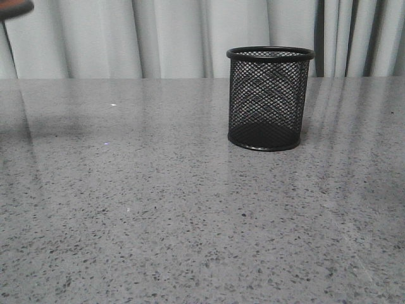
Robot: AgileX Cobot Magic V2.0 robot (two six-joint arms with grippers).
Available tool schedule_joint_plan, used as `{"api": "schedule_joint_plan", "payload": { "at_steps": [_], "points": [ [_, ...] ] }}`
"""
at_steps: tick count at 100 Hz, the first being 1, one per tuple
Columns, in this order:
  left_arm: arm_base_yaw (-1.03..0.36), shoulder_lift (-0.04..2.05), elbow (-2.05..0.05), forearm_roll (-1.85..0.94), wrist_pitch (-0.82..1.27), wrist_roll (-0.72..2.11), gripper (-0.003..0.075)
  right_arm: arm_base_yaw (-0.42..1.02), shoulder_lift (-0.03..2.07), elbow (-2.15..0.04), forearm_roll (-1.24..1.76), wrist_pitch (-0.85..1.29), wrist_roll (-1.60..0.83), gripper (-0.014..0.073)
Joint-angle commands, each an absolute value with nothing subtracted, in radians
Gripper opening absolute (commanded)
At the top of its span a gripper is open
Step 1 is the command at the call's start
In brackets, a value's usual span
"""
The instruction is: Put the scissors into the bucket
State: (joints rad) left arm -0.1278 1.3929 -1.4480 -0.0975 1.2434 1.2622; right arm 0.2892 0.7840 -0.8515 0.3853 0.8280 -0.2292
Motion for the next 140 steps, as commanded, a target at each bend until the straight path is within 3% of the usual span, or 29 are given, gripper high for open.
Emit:
{"api": "schedule_joint_plan", "payload": {
  "at_steps": [1, 61, 108, 140],
  "points": [
    [-0.162, 1.324, -1.499, -0.087, 1.223, 1.217, -0.002, 0.294, 0.786, -0.884, 0.465, 0.744, -0.24, 0.0437],
    [-0.532, 1.215, -1.564, -0.086, 1.109, 1.013, -0.0021, 0.294, 0.786, -0.884, 1.198, 0.647, -0.544, 0.0437],
    [-0.91, 1.271, -1.564, 0.158, 0.994, 0.777, -0.002, 0.294, 0.786, -0.884, 1.382, 0.669, -0.614, 0.0437],
    [-1.039, 1.314, -1.64, 0.186, 0.951, 0.747, -0.002, 0.294, 0.786, -0.884, 1.382, 0.669, -0.627, 0.0437]
  ]
}}
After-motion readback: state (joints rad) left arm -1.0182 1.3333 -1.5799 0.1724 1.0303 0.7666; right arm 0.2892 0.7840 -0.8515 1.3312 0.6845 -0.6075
